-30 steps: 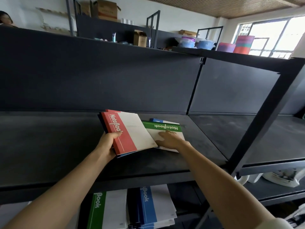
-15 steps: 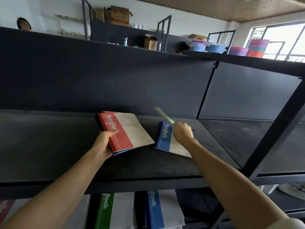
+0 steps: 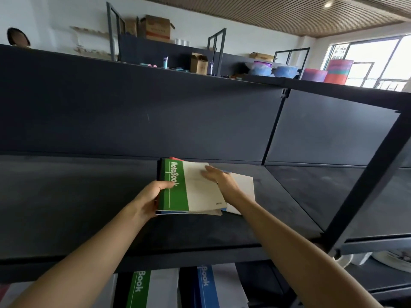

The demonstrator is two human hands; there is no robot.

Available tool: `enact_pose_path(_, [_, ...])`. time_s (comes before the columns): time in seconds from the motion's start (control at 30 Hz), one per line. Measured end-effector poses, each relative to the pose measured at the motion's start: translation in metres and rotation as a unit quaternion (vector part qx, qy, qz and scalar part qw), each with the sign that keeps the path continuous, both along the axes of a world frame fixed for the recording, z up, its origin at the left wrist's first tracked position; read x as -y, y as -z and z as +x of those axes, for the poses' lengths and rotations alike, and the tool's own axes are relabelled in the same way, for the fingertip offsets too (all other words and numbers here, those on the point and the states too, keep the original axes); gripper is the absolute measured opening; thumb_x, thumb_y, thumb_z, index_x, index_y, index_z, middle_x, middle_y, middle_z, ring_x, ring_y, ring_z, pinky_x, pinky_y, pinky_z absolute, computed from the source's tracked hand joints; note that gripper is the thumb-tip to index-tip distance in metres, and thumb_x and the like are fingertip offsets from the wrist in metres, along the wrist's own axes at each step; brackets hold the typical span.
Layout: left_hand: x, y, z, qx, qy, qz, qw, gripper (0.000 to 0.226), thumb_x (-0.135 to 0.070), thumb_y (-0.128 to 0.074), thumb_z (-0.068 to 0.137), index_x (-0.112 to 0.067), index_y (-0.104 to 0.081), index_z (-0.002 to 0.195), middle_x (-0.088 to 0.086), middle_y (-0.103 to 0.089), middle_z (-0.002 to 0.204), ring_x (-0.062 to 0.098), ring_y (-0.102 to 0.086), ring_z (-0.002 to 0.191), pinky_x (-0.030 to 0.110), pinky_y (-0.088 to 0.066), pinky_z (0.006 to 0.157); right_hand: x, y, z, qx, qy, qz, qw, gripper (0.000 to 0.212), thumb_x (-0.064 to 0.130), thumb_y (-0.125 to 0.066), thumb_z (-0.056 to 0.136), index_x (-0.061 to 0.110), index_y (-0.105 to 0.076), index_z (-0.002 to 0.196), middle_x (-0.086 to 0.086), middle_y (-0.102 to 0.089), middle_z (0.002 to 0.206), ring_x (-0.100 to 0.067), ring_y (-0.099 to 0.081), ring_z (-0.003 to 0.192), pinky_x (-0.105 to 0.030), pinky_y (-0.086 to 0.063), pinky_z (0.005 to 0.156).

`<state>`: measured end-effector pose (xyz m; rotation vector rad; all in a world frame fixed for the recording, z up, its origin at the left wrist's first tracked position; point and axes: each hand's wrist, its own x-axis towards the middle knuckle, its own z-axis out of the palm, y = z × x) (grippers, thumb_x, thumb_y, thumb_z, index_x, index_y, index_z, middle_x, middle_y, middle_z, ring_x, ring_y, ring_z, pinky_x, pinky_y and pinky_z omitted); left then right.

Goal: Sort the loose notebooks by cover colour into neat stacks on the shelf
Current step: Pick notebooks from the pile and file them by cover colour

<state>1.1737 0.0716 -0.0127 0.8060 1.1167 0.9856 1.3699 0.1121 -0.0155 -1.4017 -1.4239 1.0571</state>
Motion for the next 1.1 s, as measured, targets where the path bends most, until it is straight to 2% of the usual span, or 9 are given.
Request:
enact_pose_path(0.07, [0.000,0.000,0.001,0.001,-0.016,0.010,1.000,0.023,-0.011,-0.050,0.093,-0.004,-0.055,0.114,0.012,-0.066,0.087,0.026,-0.063,0.075,0.035,-0.048,0.060,-0.008,0.000,0.011,0.260,-0.013,0.061,0.964,0.043,0.021,-0.056,0.094,0.009,-0.047,0.135,-0.013,-0.054,0.131,-0.021,-0.059,0.102,-0.028,-0.048,0.082])
enact_pose_path(0.13, [-0.004,0.003,-0.004,0.016,-0.043,0.013,0.999,0.027,-0.009,-0.050,0.092,-0.005,-0.052,0.119,0.013,-0.064,0.092,0.027,-0.061,0.080,0.036,-0.047,0.061,-0.013,0.004,0.029,0.430,-0.082,0.004,0.899,0.055,0.034,-0.061,0.090,0.006,-0.045,0.134,-0.014,-0.050,0.134,-0.030,-0.051,0.117,-0.036,-0.043,0.095])
enact_pose_path(0.23, [-0.011,0.009,-0.012,0.057,-0.088,0.011,0.994,0.037,-0.007,-0.050,0.091,-0.004,-0.049,0.128,0.014,-0.063,0.098,0.030,-0.062,0.085,0.038,-0.047,0.063,-0.007,0.012,0.041,0.556,-0.166,-0.046,0.813,0.061,0.047,-0.056,0.090,0.011,-0.042,0.137,-0.011,-0.046,0.137,-0.029,-0.046,0.122,-0.038,-0.038,0.101])
enact_pose_path(0.43, [-0.012,0.011,-0.015,0.116,-0.132,0.006,0.985,0.035,-0.007,-0.049,0.093,-0.004,-0.049,0.128,0.013,-0.062,0.095,0.031,-0.059,0.093,0.044,-0.045,0.078,0.010,0.022,0.027,0.690,-0.127,0.113,0.704,0.037,0.031,-0.038,0.101,0.007,-0.049,0.128,-0.016,-0.055,0.129,-0.034,-0.055,0.112,-0.040,-0.044,0.093])
enact_pose_path(0.7, [-0.003,0.015,-0.018,0.095,-0.119,0.007,0.988,0.035,-0.012,-0.050,0.094,-0.005,-0.049,0.128,0.014,-0.064,0.099,0.029,-0.062,0.084,0.041,-0.048,0.067,0.019,-0.009,0.019,0.584,0.067,0.172,0.790,0.029,0.009,-0.035,0.099,0.004,-0.044,0.126,-0.021,-0.062,0.114,-0.041,-0.060,0.100,-0.045,-0.048,0.081])
enact_pose_path(0.77, [-0.002,0.014,-0.011,0.098,-0.124,0.013,0.987,0.036,-0.017,-0.049,0.097,-0.006,-0.048,0.132,0.016,-0.062,0.115,0.029,-0.061,0.090,0.041,-0.046,0.063,0.032,-0.020,0.002,0.553,0.028,0.297,0.778,0.034,0.005,-0.037,0.093,0.008,-0.047,0.126,-0.017,-0.066,0.110,-0.038,-0.064,0.087,-0.039,-0.048,0.069])
enact_pose_path(0.87, [0.001,0.017,0.000,0.148,-0.120,0.027,0.981,0.041,-0.027,-0.048,0.097,-0.010,-0.046,0.135,0.018,-0.057,0.126,0.031,-0.058,0.103,0.042,-0.047,0.068,0.054,-0.017,-0.016,0.514,-0.113,0.470,0.709,0.028,0.011,-0.046,0.080,0.011,-0.055,0.107,-0.010,-0.071,0.084,-0.025,-0.065,0.057,-0.024,-0.044,0.043])
enact_pose_path(1.03, [0.013,0.016,0.006,0.118,-0.115,0.041,0.986,0.038,-0.023,-0.051,0.097,-0.009,-0.050,0.132,0.015,-0.061,0.123,0.030,-0.062,0.095,0.037,-0.049,0.064,0.072,0.003,-0.024,0.484,-0.250,0.483,0.685,0.022,0.006,-0.060,0.080,-0.001,-0.070,0.098,-0.017,-0.071,0.095,-0.030,-0.069,0.082,-0.033,-0.057,0.060])
enact_pose_path(1.1, [0.020,0.011,0.007,0.096,-0.134,0.047,0.985,0.036,-0.018,-0.052,0.096,-0.009,-0.050,0.131,0.012,-0.064,0.110,0.028,-0.062,0.089,0.035,-0.048,0.061,0.079,-0.009,-0.024,0.448,-0.236,0.420,0.753,0.023,0.007,-0.056,0.088,0.001,-0.067,0.108,-0.016,-0.068,0.105,-0.031,-0.066,0.092,-0.034,-0.053,0.070])
